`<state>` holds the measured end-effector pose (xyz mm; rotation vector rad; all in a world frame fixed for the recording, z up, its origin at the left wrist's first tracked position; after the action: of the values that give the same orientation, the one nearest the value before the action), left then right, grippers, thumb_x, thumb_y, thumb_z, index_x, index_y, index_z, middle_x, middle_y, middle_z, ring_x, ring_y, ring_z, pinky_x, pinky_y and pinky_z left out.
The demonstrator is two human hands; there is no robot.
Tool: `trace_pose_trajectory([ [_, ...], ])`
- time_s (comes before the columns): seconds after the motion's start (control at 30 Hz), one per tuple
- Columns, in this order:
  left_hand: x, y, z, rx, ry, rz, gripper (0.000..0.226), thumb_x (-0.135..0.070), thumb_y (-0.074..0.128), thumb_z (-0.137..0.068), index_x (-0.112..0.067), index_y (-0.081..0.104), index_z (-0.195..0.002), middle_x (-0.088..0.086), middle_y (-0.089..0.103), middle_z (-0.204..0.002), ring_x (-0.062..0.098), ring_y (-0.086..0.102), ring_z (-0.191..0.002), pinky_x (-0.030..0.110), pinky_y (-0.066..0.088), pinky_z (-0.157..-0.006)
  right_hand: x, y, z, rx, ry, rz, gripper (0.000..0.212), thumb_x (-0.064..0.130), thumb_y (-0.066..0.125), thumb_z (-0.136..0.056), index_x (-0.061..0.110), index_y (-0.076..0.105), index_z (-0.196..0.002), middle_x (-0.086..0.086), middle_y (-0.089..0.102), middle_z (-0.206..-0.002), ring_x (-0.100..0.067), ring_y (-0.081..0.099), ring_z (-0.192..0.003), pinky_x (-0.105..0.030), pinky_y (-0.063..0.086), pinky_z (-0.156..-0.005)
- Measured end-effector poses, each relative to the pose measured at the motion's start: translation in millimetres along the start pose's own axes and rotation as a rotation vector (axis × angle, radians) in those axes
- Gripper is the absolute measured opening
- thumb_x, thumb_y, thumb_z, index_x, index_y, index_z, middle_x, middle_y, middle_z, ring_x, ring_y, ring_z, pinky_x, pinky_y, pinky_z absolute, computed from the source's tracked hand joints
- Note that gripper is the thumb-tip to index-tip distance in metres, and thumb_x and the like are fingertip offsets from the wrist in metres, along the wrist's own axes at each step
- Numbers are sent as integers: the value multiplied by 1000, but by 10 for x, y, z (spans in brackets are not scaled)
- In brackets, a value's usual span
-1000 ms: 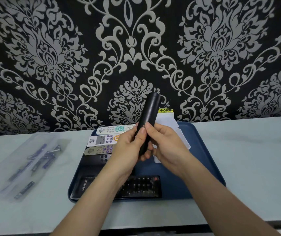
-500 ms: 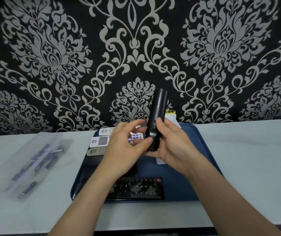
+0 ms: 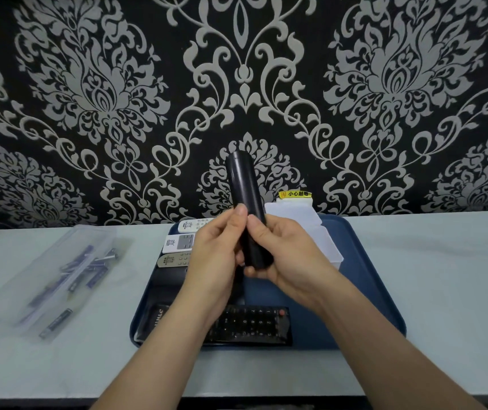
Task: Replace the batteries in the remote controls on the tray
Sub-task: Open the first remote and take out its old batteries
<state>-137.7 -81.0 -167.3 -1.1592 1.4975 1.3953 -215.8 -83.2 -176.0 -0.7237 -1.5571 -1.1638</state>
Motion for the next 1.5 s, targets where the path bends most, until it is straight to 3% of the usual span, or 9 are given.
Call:
trace_pose_trajectory([
  [0.13, -103, -121, 4, -119, 45, 19, 25, -25, 53, -96, -10, 68, -81, 0, 53, -60, 5, 38, -47, 16, 33, -39, -31, -3, -33, -59, -16, -25, 31, 24, 53, -100, -4, 68, -101, -11, 66, -78, -15, 63, -67, -21, 52, -58],
  [0.33, -72, -145, 27, -126, 20, 44, 34, -30, 48, -98, -4, 69, -105, 17, 71, -103, 23, 67, -87, 33, 57, -62, 26, 68, -42, -23, -55, 37, 21, 11, 49, -101, 0, 66, -109, -11, 67, -82, -18, 63, -69, -23, 53, -58],
  [0.67, -206, -225, -32, -88, 42, 165, 16, -11, 53, -95, -10, 61, -108, 7, 67, -84, 14, 62, -65, 23, 49, -50, 69, 65, 14, 123, 41, 120, 21, 6, 49, -100, 4, 62, -116, -12, 69, -95, -18, 67, -68, -24, 56, -61],
  [0.73, -257, -374, -94, -116, 32, 170, 7, -17, 59, -90, -18, 63, -96, 0, 67, -83, 12, 65, -77, 26, 54, -65, 131, -93, 8, 33, 36, 160, 19, 3, 55, -96, 6, 65, -113, -10, 68, -93, -16, 65, -64, -20, 53, -57],
  [0.83, -253, -567, -127, -172, -7, 29, 6, -26, 70, -79, -20, 69, -79, -1, 69, -82, 14, 66, -76, 22, 52, -57, 261, -403, -2, -181, -30, 77, 14, -1, 65, -88, 6, 66, -100, -7, 65, -83, -10, 56, -58, -15, 45, -53],
  [1.03, 35, -109, -15, 39, -112, -129, 19, -18, 63, -89, -5, 66, -101, 15, 72, -78, 23, 68, -61, 28, 58, -56, 96, -395, -10, -348, -79, -271, 21, 28, 58, -96, 10, 65, -87, -4, 63, -78, -11, 62, -69, -27, 53, -69],
  [1.13, 151, 78, 64, 90, -138, -192, 22, -31, 56, -94, -13, 65, -103, 8, 68, -67, 19, 59, -47, 22, 48, -44, -25, -196, 3, -303, -1, -127, 34, 37, 49, -100, 7, 65, -104, -8, 65, -77, -14, 52, -41, -23, 38, -35],
  [1.3, 124, 97, 64, 97, -57, -276, 18, -25, 50, -99, -16, 65, -105, 8, 64, -69, 20, 55, -50, 24, 43, -46, 75, -144, 2, -173, -40, -76, 34, 23, 43, -104, -6, 58, -114, 5, 59, -50, -10, 45, -31, -24, 34, -33],
  [1.5, 120, 133, 102, 185, -116, -153, 18, -9, 48, -98, -5, 62, -109, 15, 69, -79, 21, 64, -59, 26, 52, -53, 158, -191, 13, -159, -76, -72, 22, 7, 50, -99, -6, 55, -117, -12, 74, -103, -11, 60, -48, -26, 38, -41],
])
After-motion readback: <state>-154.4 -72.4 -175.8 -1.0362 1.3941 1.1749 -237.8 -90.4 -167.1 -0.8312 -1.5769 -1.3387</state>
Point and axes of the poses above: each hand's wrist, its own z-axis away from the middle knuckle, its own y-axis out of the palm, x = y × z, the point moved 10 cm from there along -z, towards the middle knuckle
